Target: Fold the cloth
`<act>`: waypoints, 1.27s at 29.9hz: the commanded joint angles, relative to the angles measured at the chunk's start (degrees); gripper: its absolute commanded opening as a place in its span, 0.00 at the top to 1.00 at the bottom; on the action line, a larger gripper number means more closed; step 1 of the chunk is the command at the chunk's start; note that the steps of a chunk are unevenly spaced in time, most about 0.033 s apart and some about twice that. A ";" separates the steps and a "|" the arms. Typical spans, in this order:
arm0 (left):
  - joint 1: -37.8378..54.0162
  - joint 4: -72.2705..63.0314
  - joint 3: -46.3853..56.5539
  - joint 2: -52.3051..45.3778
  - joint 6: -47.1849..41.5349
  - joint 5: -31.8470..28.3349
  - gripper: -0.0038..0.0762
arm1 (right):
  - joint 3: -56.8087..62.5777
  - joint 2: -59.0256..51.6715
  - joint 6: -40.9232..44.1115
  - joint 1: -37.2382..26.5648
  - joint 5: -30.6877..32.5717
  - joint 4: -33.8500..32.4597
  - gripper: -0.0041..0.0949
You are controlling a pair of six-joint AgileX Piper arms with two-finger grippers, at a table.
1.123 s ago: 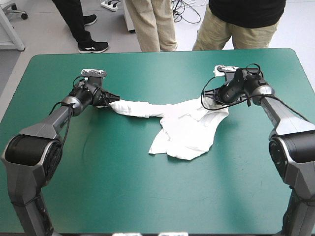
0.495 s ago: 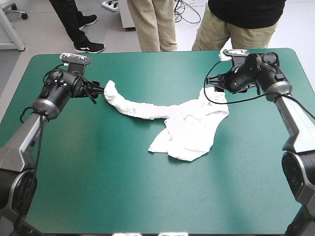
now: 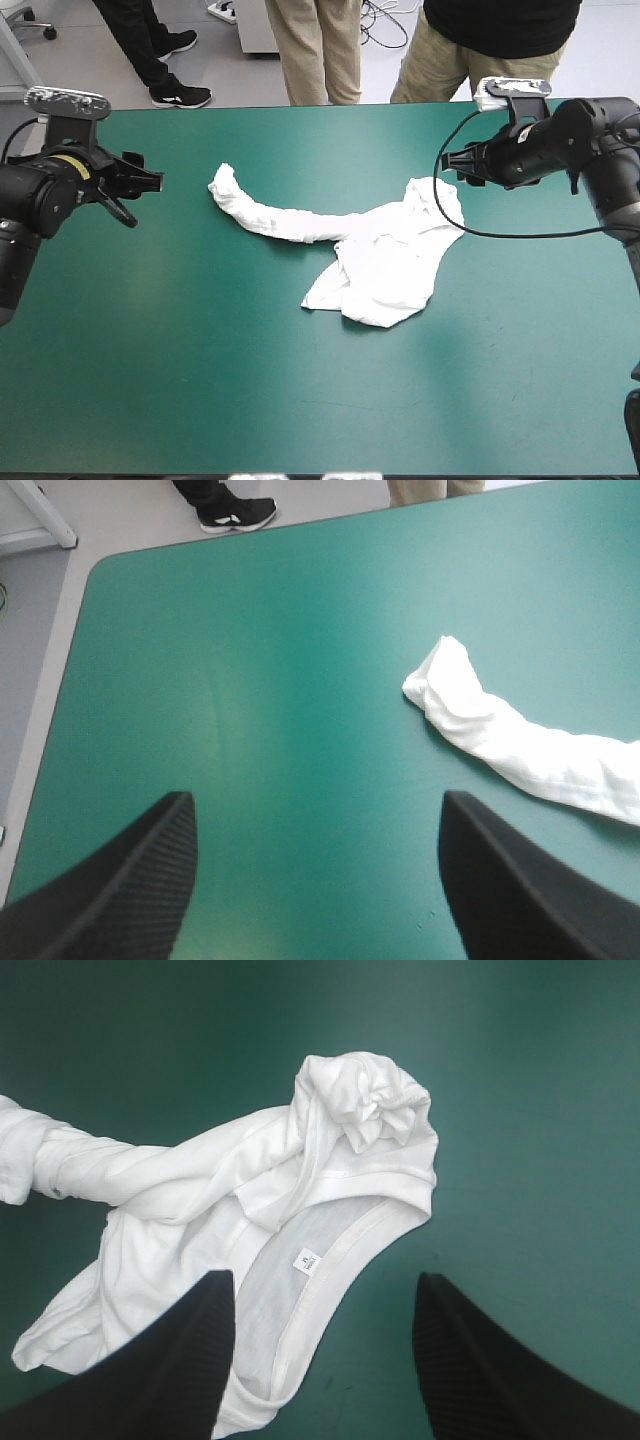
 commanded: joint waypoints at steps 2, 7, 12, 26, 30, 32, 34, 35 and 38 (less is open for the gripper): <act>-0.13 -0.21 -1.86 -3.02 0.14 -2.53 0.34 | -1.78 -3.48 -0.60 -0.44 -1.40 0.49 0.44; -0.13 -1.17 -1.86 -0.73 -0.47 -2.64 0.34 | -1.78 -3.48 -0.60 -0.44 -0.40 0.63 0.44; -0.13 -2.13 -1.86 2.29 -0.46 -1.57 0.34 | -1.78 -3.48 -0.60 -0.44 -0.40 0.63 0.44; -11.07 -20.13 -1.76 11.47 11.26 4.85 0.34 | -1.78 -2.80 -0.60 -0.44 -0.50 0.16 0.44; -17.37 -18.31 -1.76 14.72 11.06 4.85 0.34 | -1.78 -2.80 -0.60 -0.44 -0.40 -1.02 0.44; -19.73 -18.67 -1.76 16.83 11.06 5.08 0.34 | -1.78 -2.80 -0.60 -0.44 -0.29 -1.02 0.44; -21.54 -19.00 -1.63 18.89 10.92 5.08 0.34 | -1.78 -2.80 -0.60 -0.44 -0.29 -1.02 0.44; -22.52 -19.00 -1.63 20.04 10.64 5.08 0.34 | -1.78 -2.80 -0.60 -0.44 -0.29 -1.02 0.44; -24.65 -19.00 -1.63 23.42 10.50 5.08 0.34 | -1.78 -2.80 -0.60 -0.44 -0.29 -1.02 0.44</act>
